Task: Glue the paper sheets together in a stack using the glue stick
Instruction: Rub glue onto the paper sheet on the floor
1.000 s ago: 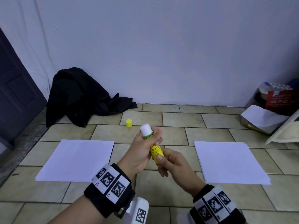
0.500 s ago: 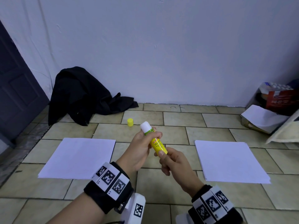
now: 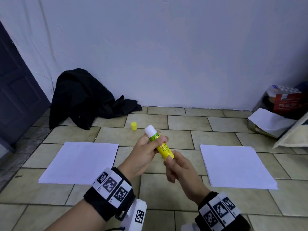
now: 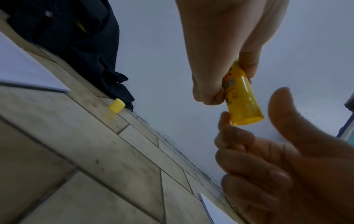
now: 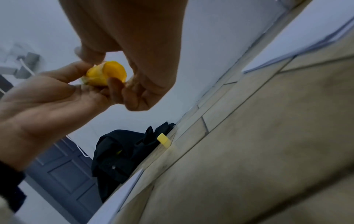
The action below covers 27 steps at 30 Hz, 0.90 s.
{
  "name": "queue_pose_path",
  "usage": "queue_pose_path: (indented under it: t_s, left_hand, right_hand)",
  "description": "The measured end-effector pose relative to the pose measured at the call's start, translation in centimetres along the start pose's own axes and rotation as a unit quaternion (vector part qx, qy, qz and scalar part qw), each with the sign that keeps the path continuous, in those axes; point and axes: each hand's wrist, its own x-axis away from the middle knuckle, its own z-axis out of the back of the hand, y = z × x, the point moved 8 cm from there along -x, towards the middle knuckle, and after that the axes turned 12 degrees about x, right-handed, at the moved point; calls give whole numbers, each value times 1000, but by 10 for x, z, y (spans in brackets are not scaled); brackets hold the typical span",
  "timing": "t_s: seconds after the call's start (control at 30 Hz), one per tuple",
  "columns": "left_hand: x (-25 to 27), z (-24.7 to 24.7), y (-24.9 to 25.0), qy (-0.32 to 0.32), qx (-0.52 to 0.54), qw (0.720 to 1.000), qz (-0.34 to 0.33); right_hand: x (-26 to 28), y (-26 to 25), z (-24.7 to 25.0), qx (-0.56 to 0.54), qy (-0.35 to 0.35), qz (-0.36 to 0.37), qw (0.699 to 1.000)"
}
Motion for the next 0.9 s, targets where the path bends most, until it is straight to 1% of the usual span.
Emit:
queue_pose_path:
  t_s: [0.07, 0.17, 0.33, 0.4, 0.5, 0.57, 0.6, 0.67, 0.73, 0.77, 0.83, 0.9]
  left_hand:
    - [0, 0, 0, -2, -5, 1000, 0]
    - [-1, -1, -1, -10, -9, 1000, 2]
    - [-2, -3, -2, -36, 24, 999, 5]
    - [-1, -2, -3, -41, 28, 999, 8]
    - [0, 2, -6, -36, 33, 999, 13]
    - [1, 2, -5, -31, 21, 999, 5]
    - [2, 3, -5, -21, -7, 1000, -1]
    - [1, 9, -11, 0, -115, 993, 3]
    - [0, 12, -27, -3, -220, 974, 50]
    - [1, 12, -36, -10, -255, 964, 73]
    - [3, 4, -44, -33, -335, 938, 87]
    - [4, 2, -41, -28, -427, 900, 75]
  right_hand:
    - [-1, -2, 3, 26, 14, 16, 999]
    - [-1, -4, 2, 30, 9, 18, 999]
    - [0, -2, -5, -37, -31, -19, 999]
    - [0, -2, -6, -45, -44, -32, 998]
    - [1, -1, -7, -35, -55, -43, 997]
    - [1, 0, -6, 4, -49, -40, 998]
    - [0, 0, -4, 45, -39, -29, 998]
    - [-1, -5, -1, 165, -23, 16, 986]
    - [0, -8, -1, 283, -17, 66, 957]
    - [0, -8, 0, 313, -10, 77, 947]
    - [-3, -2, 6, 321, 5, 62, 945]
    - [-8, 9, 27, 327, 39, 8, 944]
